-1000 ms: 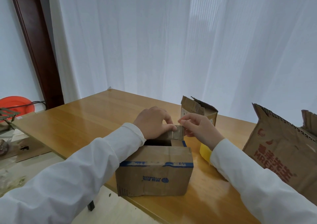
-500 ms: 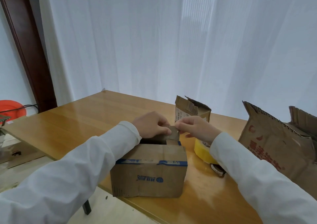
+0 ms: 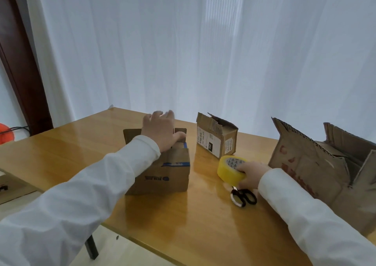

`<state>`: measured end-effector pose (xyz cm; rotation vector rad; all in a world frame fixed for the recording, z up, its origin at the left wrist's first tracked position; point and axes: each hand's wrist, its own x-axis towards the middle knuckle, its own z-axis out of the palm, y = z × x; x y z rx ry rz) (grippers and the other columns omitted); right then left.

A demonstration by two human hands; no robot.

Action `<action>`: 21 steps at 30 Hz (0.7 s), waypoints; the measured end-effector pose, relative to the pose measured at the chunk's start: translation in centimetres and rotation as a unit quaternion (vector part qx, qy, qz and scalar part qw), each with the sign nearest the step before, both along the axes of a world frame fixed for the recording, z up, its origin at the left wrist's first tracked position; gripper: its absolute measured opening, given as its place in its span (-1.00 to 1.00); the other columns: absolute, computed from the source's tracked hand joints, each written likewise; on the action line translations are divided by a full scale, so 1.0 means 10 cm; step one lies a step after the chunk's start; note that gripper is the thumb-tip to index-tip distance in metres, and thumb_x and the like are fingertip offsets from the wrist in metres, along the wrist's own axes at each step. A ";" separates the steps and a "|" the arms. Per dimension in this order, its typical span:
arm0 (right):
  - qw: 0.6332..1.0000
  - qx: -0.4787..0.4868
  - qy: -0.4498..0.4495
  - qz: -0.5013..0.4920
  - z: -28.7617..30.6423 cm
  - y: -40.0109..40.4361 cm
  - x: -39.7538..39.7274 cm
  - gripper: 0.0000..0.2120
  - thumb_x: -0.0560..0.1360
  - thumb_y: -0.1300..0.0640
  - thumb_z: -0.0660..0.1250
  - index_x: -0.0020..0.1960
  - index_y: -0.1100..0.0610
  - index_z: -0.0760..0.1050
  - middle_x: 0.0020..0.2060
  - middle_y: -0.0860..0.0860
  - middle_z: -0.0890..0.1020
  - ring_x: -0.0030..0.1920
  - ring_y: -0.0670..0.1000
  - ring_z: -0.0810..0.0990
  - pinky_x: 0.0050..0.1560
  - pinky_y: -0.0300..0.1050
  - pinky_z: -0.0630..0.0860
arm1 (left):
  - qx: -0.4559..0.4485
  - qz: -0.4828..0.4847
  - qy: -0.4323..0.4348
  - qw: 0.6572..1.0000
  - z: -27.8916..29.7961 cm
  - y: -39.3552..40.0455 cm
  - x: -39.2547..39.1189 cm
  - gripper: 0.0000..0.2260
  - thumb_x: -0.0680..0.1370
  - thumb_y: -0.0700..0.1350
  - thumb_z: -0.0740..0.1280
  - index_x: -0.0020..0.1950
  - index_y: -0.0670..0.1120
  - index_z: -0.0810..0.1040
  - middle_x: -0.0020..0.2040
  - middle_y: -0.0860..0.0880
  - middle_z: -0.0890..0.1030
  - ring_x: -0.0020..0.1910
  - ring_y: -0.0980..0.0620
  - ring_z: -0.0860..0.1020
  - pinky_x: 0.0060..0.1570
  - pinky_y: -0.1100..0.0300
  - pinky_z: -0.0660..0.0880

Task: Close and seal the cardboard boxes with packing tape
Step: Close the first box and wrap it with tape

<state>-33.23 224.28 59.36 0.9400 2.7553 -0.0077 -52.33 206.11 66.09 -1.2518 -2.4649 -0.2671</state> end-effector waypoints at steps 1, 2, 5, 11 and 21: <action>1.000 -0.006 0.019 0.007 0.03 0.02 0.00 -0.76 0.44 -0.12 0.34 0.05 -0.06 0.48 0.06 -0.05 0.56 0.07 0.04 0.53 0.06 -0.09 0.45 | 0.014 -0.013 0.026 1.000 0.00 0.01 0.09 -0.47 0.51 0.27 0.22 0.28 -0.10 0.36 0.22 -0.03 0.50 0.28 -0.07 0.39 0.27 0.00 0.28; 0.999 -0.018 0.040 0.014 0.07 0.02 -0.01 -0.77 0.43 -0.15 0.34 0.00 -0.06 0.47 -0.01 -0.04 0.55 0.00 0.03 0.53 -0.03 -0.12 0.45 | 0.032 -0.042 0.029 0.998 -0.01 0.03 0.20 -0.41 0.49 0.30 0.22 0.35 -0.08 0.34 0.27 -0.02 0.48 0.32 -0.04 0.36 0.30 0.01 0.24; 0.985 -0.092 0.141 0.047 0.25 -0.09 -0.04 -0.73 0.45 -0.16 0.35 -0.02 0.02 0.52 -0.19 -0.03 0.54 -0.16 -0.01 0.52 -0.15 -0.17 0.45 | 0.041 -0.142 -0.008 0.989 -0.12 0.11 0.53 -0.37 0.44 0.36 0.23 0.38 0.01 0.39 0.32 0.05 0.48 0.32 0.04 0.36 0.29 0.07 0.23; 0.937 -0.199 0.274 0.088 0.45 -0.31 0.04 -0.72 0.46 -0.08 0.38 -0.21 0.15 0.53 -0.38 -0.03 0.48 -0.33 -0.05 0.45 -0.26 -0.24 0.34 | 0.121 -0.176 -0.135 0.968 -0.25 0.21 0.60 -0.75 0.51 0.16 0.30 0.06 0.03 0.56 0.12 0.08 0.59 0.17 0.07 0.47 0.19 0.11 0.34; 0.847 -0.420 0.319 0.060 0.50 -0.39 0.09 -0.49 0.29 -0.28 0.42 0.04 0.08 0.57 -0.13 0.01 0.70 -0.09 0.02 0.68 -0.02 -0.11 0.61 | 0.156 -0.186 -0.255 0.936 -0.07 0.19 0.56 -0.89 0.58 -0.07 0.20 -0.15 0.06 0.40 -0.27 0.06 0.58 -0.22 0.04 0.54 -0.06 0.03 0.52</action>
